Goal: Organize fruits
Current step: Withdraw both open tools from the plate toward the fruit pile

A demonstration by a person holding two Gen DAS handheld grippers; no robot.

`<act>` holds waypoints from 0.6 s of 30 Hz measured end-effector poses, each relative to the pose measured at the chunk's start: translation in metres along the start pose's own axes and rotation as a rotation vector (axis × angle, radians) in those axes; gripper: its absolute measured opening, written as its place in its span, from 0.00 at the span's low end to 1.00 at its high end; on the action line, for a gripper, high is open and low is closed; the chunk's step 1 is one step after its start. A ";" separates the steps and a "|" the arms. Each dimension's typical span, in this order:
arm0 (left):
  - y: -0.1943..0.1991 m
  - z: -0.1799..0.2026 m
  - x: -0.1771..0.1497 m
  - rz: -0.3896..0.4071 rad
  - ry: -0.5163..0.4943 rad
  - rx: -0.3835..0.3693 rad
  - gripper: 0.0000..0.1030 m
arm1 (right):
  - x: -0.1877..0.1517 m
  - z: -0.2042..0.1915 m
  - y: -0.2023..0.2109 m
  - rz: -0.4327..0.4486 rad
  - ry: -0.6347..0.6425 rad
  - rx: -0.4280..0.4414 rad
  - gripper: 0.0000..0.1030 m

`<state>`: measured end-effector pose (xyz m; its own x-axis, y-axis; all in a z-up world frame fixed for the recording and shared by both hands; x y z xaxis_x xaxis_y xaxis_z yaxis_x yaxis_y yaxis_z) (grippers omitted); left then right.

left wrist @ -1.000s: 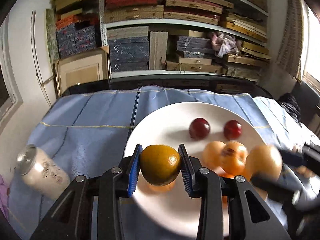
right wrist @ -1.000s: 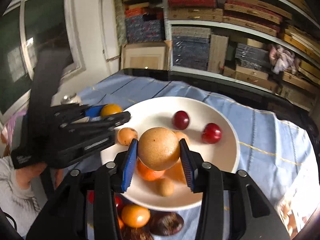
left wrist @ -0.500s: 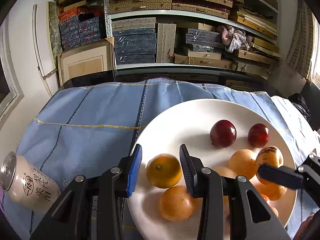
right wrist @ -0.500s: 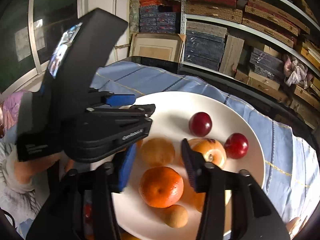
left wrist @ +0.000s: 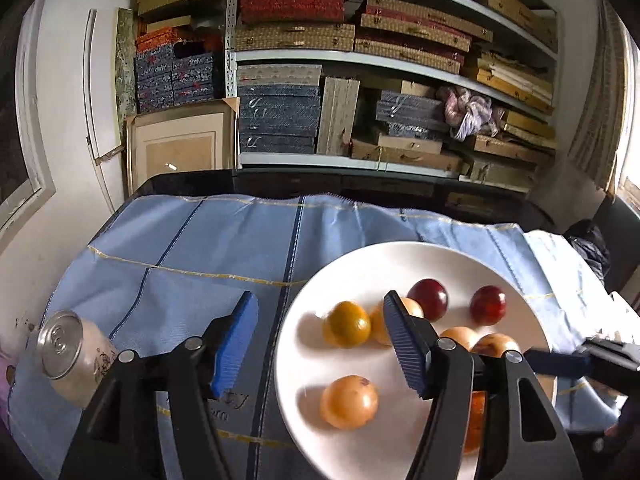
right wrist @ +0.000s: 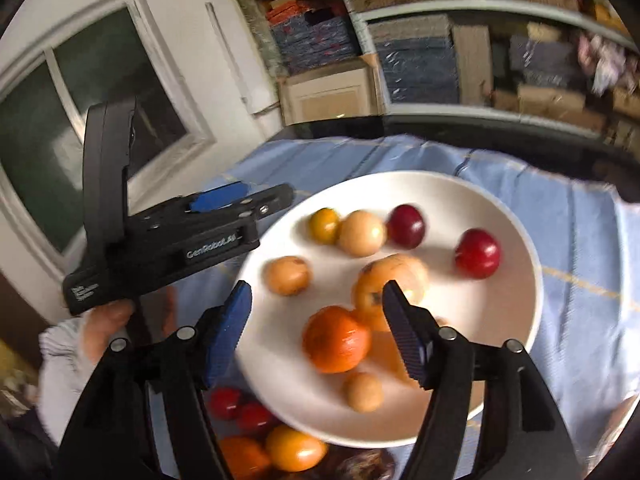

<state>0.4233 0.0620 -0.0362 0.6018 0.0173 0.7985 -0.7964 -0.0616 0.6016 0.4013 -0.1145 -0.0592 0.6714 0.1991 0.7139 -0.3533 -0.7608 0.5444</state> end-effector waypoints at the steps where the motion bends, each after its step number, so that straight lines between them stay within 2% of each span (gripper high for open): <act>1: 0.003 0.001 0.000 0.004 -0.001 -0.002 0.65 | -0.001 0.000 -0.003 -0.021 -0.012 0.025 0.64; 4: 0.013 0.006 -0.005 0.004 -0.023 -0.013 0.69 | -0.008 0.004 -0.018 -0.088 -0.071 0.081 0.69; 5: 0.018 0.008 -0.010 0.002 -0.040 -0.008 0.70 | -0.008 0.003 -0.016 -0.075 -0.065 0.074 0.71; 6: 0.022 0.008 -0.015 0.001 -0.055 0.000 0.70 | -0.006 0.005 -0.014 -0.079 -0.079 0.023 0.71; 9: 0.033 0.002 -0.028 -0.002 -0.081 0.028 0.70 | -0.003 0.012 0.001 0.002 -0.115 -0.084 0.71; 11: 0.040 -0.007 -0.035 -0.014 -0.069 0.031 0.70 | -0.004 0.010 0.005 -0.002 -0.120 -0.027 0.72; 14: 0.047 -0.016 -0.043 -0.050 -0.048 0.012 0.70 | -0.007 -0.003 0.017 0.017 -0.101 -0.020 0.72; 18: 0.064 -0.019 -0.064 -0.085 -0.126 0.050 0.70 | -0.012 -0.022 0.057 0.106 -0.076 -0.027 0.72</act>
<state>0.3329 0.0761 -0.0486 0.6719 -0.1004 0.7338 -0.7404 -0.1144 0.6624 0.3590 -0.1466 -0.0277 0.6765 0.0704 0.7331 -0.4414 -0.7580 0.4802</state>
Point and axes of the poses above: each gripper's, at about its wrist camera, not at the fingertips, and y roughly against the way its jaws point, z to its right, x to its top, the point moved 1 cm from there along -y, roughly the way its jaws point, and after that the axes turned 7 degrees about x, right-handed, at the moved point
